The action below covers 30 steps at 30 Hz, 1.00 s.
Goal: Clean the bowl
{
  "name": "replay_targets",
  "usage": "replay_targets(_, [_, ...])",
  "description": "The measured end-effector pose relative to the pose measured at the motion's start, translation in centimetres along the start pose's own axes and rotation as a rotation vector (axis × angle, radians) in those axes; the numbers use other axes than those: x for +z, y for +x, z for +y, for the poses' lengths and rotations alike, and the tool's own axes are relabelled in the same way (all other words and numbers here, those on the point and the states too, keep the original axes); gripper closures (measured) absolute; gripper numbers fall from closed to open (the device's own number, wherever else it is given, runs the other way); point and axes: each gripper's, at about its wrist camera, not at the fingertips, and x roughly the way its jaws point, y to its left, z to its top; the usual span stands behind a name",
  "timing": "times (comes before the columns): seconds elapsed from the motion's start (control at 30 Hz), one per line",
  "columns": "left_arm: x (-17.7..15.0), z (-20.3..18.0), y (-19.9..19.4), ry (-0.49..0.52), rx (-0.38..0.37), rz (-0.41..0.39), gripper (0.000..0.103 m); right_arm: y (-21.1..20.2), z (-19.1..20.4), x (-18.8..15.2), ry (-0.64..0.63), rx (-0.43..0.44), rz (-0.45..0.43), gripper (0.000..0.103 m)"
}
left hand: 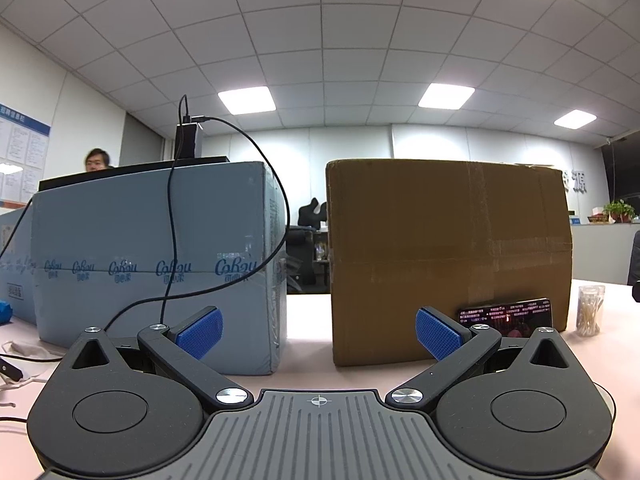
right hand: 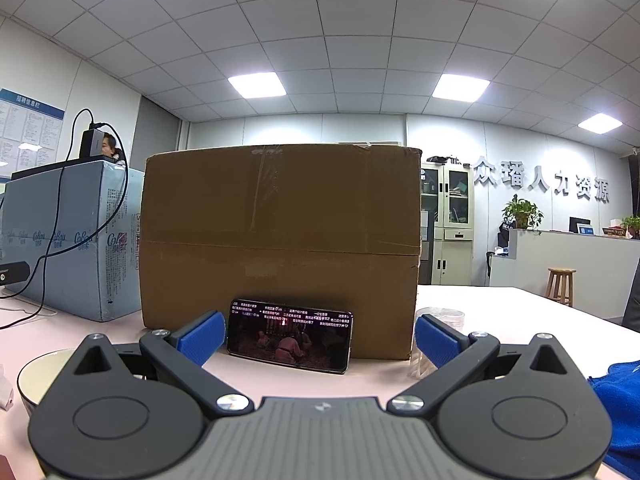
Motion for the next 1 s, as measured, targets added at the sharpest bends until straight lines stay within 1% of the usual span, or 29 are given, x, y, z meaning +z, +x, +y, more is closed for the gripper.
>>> replay_targets(0.4, [-0.06, -0.15, -0.01, 0.003, -0.005, 0.006, 0.0, -0.32, 0.14, -0.06, -0.011, 0.018, -0.002, 0.0])
replay_targets(1.0, [-0.07, -0.11, 0.21, 0.006, -0.006, 0.003, 0.0, -0.22, 0.26, 0.01, -0.013, 0.02, -0.003, 0.0])
